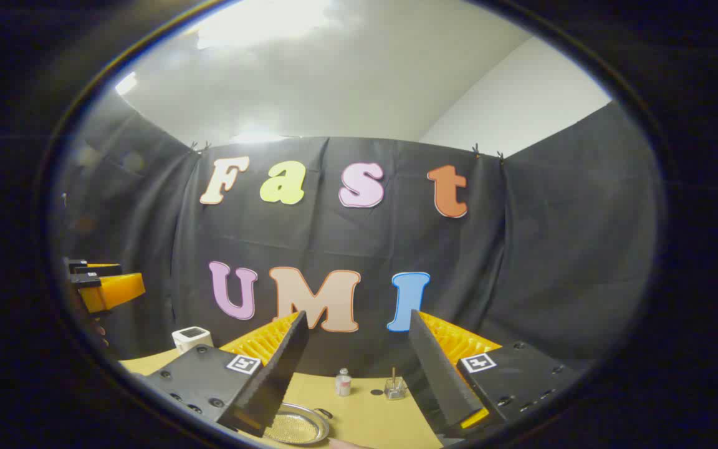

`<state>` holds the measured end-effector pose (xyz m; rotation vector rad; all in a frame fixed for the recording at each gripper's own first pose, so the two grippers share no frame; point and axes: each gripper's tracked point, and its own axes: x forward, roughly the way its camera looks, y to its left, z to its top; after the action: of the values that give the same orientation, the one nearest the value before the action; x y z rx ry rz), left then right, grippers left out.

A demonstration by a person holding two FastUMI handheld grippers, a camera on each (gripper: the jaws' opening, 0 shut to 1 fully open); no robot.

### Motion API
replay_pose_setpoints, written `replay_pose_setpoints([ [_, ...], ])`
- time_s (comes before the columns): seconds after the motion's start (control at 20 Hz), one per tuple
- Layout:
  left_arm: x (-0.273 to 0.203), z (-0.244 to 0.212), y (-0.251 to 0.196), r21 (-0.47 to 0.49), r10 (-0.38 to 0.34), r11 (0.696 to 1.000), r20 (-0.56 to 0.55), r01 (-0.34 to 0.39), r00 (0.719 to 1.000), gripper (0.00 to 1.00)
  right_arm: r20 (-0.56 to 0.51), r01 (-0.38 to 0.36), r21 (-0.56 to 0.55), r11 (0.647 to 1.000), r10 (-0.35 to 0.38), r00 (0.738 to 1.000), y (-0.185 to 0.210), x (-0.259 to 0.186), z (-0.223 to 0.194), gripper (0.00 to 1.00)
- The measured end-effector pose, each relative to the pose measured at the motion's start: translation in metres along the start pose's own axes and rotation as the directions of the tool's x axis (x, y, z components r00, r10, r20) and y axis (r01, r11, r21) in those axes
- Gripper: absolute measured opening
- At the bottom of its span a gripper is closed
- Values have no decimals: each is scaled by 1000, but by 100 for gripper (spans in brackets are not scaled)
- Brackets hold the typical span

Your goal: First push the handle of the pot to place it horizontally, then grasp the pot with both hands and set it on the induction cooktop.

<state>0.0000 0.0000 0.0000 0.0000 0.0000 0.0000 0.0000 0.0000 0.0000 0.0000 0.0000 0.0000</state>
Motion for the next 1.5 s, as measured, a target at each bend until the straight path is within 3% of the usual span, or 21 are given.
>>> replay_pose_setpoints([
  [0.1, 1, -6, -7, -19, -10, 1000, -20, 10, 1000, 95, -16, -7, -5, 1000, 7, 1000, 2, 4, -5, 100],
  [0.15, 2, -7, -7, -24, -10, 1000, -22, 9, 1000, 92, -20, -12, -3, 1000, 12, 1000, 3, 5, -6, 98],
  [1.15, -2, -12, 10, 11, 18, 1000, -18, -18, 1000, 92, -52, -75, -4, 997, 75, 996, 21, 6, -15, 100],
  [1.35, -5, -15, 16, 6, 11, 1000, -14, -11, 1000, 95, -55, -71, -15, 997, 70, 996, 27, 3, -19, 81],
  [1.4, -5, -17, 18, 8, 11, 1000, -17, -11, 1000, 92, -59, -73, -13, 997, 72, 996, 31, 4, -22, 80],
  [1.5, -8, -23, 23, 8, 11, 1000, -28, -11, 1000, 95, -70, -75, -14, 997, 73, 995, 37, 1, -29, 75],
])
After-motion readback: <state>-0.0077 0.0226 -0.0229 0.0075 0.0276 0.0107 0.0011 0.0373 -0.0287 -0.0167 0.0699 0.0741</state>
